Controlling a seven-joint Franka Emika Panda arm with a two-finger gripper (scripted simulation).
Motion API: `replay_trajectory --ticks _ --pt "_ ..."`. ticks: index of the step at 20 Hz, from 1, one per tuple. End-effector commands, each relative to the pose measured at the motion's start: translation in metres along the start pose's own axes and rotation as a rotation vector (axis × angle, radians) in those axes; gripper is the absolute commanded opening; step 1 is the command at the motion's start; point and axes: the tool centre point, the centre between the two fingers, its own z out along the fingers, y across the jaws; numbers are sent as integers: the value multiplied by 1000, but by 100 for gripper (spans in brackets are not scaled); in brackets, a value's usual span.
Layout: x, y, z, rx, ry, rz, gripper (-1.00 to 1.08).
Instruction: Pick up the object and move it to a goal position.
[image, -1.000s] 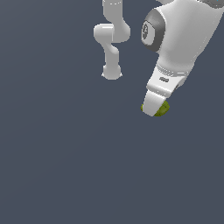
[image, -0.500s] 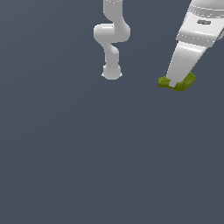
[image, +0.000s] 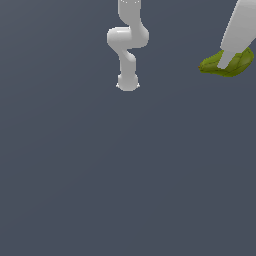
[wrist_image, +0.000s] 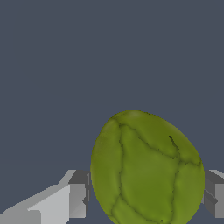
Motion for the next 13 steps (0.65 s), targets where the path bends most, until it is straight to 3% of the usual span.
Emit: replay_trajectory --ticks 1,13 --pt "2 -3 -12 -1 1 1 -100" --pt "7 -8 -31 -1 1 1 -100"
